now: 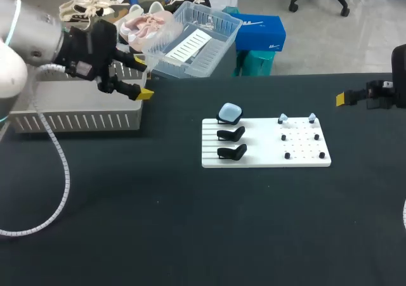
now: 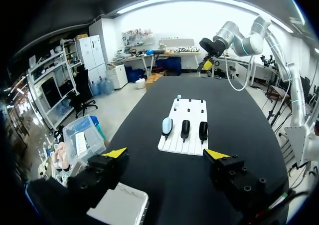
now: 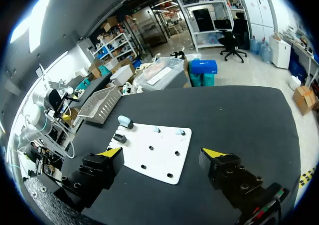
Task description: Pick up each earbud case from the left stands, insert the matching earbuds, close the lid, and place the case in the box.
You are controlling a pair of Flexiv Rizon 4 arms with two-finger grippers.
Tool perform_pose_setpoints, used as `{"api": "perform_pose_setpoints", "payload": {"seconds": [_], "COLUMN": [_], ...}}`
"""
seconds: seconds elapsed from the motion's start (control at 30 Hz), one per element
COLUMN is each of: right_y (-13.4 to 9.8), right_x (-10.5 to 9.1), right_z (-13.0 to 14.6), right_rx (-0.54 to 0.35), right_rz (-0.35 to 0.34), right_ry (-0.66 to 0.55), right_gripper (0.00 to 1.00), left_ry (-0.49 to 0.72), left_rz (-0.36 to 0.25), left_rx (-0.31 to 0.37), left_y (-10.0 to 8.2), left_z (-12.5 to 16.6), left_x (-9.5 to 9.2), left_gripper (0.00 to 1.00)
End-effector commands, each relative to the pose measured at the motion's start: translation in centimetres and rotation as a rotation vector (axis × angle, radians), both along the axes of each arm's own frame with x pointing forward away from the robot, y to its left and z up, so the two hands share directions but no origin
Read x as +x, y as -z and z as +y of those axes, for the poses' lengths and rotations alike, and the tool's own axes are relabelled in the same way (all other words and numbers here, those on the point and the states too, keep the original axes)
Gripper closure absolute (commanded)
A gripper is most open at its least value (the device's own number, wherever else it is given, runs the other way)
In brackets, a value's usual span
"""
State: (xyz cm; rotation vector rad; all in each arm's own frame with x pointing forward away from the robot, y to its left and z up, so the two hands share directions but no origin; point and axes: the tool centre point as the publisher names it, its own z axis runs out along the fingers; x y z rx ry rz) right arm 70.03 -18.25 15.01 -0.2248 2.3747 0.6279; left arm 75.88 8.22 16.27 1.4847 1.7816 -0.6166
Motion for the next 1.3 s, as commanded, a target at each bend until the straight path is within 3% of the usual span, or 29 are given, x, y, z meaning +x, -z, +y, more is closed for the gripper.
{"api": "perform_pose_setpoints", "payload": {"seconds": [0.03,0.37,0.77,0.87,0.93,0.97,1.03,1.1,1.17,1.2,1.3], "right_y": [0.0,0.0,0.0,0.0,0.0,0.0,0.0,0.0,0.0,0.0,0.0], "right_x": [0.0,0.0,0.0,0.0,0.0,0.0,0.0,0.0,0.0,0.0,0.0], "right_z": [-0.1,-0.1,-0.1,-0.1,-0.1,-0.1,-0.1,-0.1,-0.1,-0.1,-0.1], "right_rx": [0.002,0.002,0.002,0.002,0.002,0.002,0.002,0.002,0.002,0.002,0.002], "right_rz": [-0.001,-0.001,-0.001,-0.001,-0.001,-0.001,-0.001,-0.001,-0.001,-0.001,-0.001], "right_ry": [-0.003,-0.003,-0.003,-0.003,-0.003,-0.003,-0.003,-0.003,-0.003,-0.003,-0.003], "right_gripper": [0.00,0.00,0.00,0.00,0.00,0.00,0.00,0.00,0.00,0.00,0.00], "left_ry": [0.057,0.117,0.173,0.172,0.178,0.178,0.177,0.176,0.179,0.179,0.181], "left_rz": [0.054,0.079,0.062,0.066,0.076,0.076,0.083,0.090,0.094,0.094,0.100], "left_rx": [0.018,0.030,0.041,0.036,0.032,0.030,0.023,0.019,0.018,0.017,0.010], "left_y": [1.7,3.9,6.1,6.6,6.8,6.8,7.0,7.3,7.7,7.9,8.5], "left_z": [-2.6,-6.2,-10.0,-10.6,-10.9,-11.1,-11.4,-11.7,-12.0,-12.1,-12.5], "left_x": [1.6,2.3,3.2,3.8,4.0,4.1,4.3,4.4,4.3,4.3,4.2], "left_gripper": [0.00,0.00,0.00,0.08,0.40,0.44,0.36,0.37,0.52,0.53,0.45]}}
